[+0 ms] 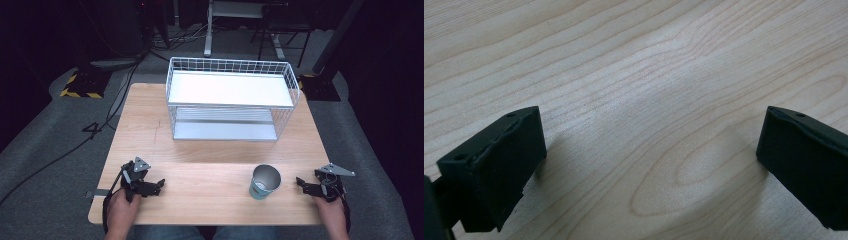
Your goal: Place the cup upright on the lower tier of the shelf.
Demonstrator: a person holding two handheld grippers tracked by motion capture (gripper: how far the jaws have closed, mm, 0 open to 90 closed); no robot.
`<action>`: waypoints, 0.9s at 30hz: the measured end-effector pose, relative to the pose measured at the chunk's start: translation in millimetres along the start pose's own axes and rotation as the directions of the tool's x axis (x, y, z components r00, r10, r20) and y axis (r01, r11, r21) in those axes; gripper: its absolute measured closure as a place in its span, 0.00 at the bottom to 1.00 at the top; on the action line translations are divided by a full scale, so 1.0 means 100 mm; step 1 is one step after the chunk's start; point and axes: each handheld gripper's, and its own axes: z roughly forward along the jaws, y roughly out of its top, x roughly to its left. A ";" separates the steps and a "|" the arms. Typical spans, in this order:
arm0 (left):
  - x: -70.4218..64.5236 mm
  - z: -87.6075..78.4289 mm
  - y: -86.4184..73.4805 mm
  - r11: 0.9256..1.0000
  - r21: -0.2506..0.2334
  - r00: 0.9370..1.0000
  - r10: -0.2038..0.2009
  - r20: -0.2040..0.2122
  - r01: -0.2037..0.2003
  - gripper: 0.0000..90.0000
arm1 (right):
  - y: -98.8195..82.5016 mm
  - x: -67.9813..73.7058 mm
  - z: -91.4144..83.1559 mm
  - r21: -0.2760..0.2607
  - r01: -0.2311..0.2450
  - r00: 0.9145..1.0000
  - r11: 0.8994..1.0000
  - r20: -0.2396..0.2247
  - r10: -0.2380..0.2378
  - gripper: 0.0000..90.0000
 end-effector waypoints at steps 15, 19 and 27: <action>-0.01 0.00 0.01 1.000 0.000 1.000 -0.012 -0.013 0.012 0.00 | 0.02 0.29 -0.33 -0.107 0.058 0.991 0.993 -0.116 -0.071 0.14; -0.01 0.00 0.01 1.000 0.000 1.000 -0.012 -0.013 0.012 0.00 | 0.10 0.51 -0.42 -0.098 0.115 0.979 0.989 -0.157 -0.129 0.14; -0.01 0.00 0.01 1.000 0.000 1.000 -0.012 -0.013 0.012 0.00 | 0.19 0.80 -0.49 -0.082 0.206 0.947 0.975 -0.235 -0.220 0.14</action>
